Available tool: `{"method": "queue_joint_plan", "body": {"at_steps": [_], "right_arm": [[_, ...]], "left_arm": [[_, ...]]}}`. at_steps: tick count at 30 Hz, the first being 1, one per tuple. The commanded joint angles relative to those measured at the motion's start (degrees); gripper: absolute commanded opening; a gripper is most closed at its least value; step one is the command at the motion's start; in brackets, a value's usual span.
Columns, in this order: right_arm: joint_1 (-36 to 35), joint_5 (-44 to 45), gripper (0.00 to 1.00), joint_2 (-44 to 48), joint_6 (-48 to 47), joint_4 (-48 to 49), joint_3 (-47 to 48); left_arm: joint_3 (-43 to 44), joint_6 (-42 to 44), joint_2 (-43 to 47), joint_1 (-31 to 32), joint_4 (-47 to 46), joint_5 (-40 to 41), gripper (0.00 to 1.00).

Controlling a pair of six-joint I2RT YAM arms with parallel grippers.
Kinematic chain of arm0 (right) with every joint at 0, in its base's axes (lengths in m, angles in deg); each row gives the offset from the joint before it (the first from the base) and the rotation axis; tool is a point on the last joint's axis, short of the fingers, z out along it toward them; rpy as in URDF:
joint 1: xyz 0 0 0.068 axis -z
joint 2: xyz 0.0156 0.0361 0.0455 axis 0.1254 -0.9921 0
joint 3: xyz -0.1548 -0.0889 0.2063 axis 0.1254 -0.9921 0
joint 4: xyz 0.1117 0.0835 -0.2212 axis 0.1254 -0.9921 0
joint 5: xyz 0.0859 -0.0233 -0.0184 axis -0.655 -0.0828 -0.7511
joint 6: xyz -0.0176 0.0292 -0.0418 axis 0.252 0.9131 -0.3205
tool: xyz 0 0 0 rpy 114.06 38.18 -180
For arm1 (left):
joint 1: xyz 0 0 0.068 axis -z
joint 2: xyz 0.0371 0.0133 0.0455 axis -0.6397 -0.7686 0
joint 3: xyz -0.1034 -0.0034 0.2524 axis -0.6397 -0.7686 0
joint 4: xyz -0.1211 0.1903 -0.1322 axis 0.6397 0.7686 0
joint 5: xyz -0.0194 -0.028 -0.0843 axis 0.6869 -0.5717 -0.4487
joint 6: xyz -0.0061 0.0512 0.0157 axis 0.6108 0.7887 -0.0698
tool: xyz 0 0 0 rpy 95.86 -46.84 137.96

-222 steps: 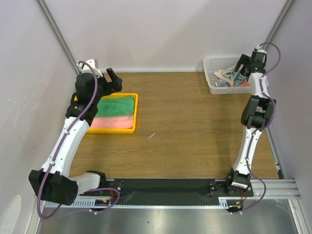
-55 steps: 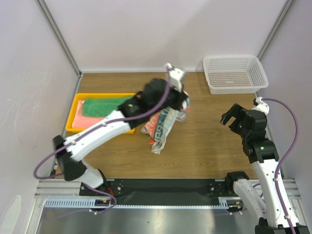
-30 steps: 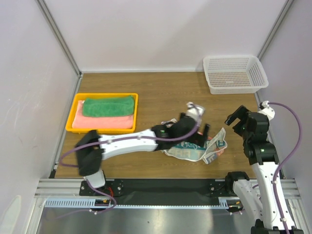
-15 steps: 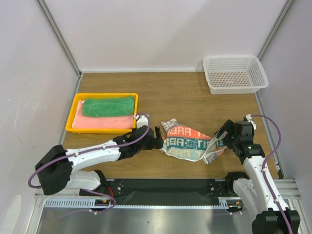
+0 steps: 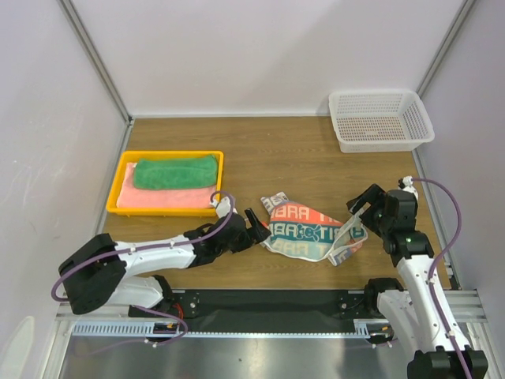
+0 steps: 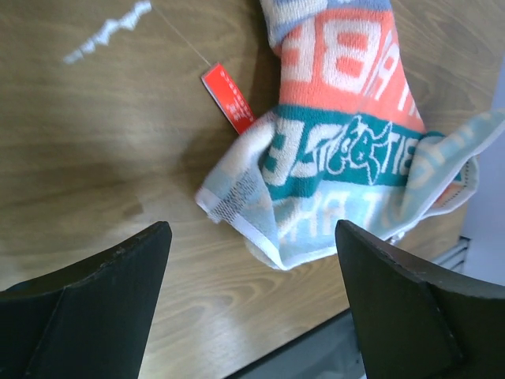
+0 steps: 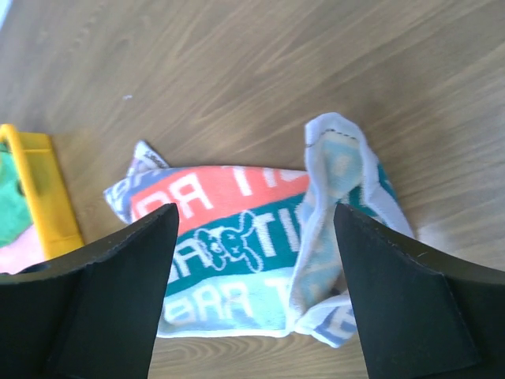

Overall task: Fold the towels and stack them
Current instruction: Flatten out the crumpled towel

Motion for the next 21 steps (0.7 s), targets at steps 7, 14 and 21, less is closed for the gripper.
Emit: {"method": "queue_joint_plan", "body": {"at_steps": [7,14,21], "right_arm": [[-0.77,-1.47,0.84,1.03,2.48,2.27,-2.91],[-2.52,-0.06,0.79,-5.29,1.07,7.89,-4.85],[-4.99,3.36,0.72,-8.9,0.37,10.8,-4.5]], "left_arm": [[-0.61,-13.09,-3.08,1.89,-5.92,2.89,0.88],[0.18,-15.73,-6.5,1.89,-7.23,2.81,0.84],[1.33,-16.69,-9.32,1.8,-8.64,2.01,0.77]]}}
